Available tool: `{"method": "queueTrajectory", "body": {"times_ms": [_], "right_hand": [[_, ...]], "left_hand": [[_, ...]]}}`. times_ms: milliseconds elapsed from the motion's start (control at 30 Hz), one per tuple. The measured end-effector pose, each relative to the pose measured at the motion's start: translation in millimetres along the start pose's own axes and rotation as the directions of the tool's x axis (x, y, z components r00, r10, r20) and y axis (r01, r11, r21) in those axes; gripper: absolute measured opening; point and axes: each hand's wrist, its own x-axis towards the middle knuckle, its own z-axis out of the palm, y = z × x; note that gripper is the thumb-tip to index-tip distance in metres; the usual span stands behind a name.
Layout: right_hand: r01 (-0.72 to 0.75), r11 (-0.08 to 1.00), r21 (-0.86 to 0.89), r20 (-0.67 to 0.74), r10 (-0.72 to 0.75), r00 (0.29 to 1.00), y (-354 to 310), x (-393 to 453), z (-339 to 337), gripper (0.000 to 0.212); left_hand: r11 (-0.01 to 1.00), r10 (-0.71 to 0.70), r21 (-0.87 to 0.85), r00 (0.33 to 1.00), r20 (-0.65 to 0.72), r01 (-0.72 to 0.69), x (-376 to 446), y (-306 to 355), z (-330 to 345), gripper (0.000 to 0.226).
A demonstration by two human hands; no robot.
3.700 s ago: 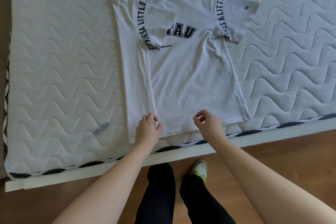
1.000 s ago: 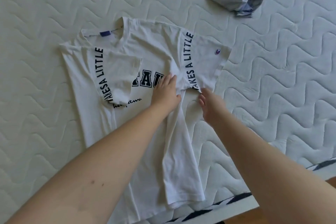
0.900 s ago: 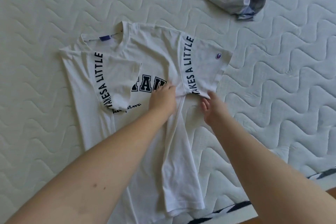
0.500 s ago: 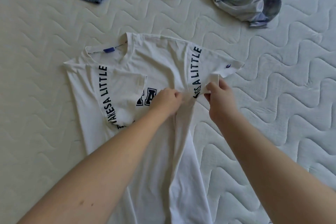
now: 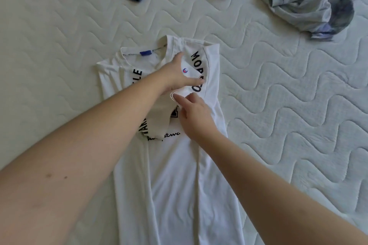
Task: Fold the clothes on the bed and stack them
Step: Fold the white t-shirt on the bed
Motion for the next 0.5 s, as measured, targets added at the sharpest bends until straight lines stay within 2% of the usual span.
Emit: {"method": "queueTrajectory", "body": {"times_ms": [67, 133, 233, 333, 500], "right_hand": [[-0.009, 0.999, 0.031, 0.009, 0.009, 1.000, -3, -1, 7, 0.050], [-0.034, 0.998, 0.060, -0.017, 0.035, 0.999, -4, -4, 12, 0.049], [-0.054, 0.995, 0.083, -0.045, 0.057, 0.997, -6, -8, 18, 0.045], [-0.034, 0.998, 0.054, -0.063, 0.037, 0.997, -14, -10, 25, 0.042], [0.051, 0.999, -0.008, -0.055, -0.052, 0.997, -28, -12, 41, 0.035]], "left_hand": [[0.994, -0.023, 0.106, 0.991, -0.134, 0.038, 4, -13, 7, 0.099], [0.992, -0.056, 0.097, 0.979, -0.194, 0.076, 9, -27, 12, 0.083], [0.988, -0.125, -0.120, 0.953, -0.275, 0.095, 11, -45, 13, 0.062], [0.917, -0.166, -0.398, 0.914, -0.370, 0.006, 5, -58, 14, 0.048], [0.788, -0.244, -0.610, 0.868, -0.431, -0.081, -9, -85, 10, 0.039]]}}
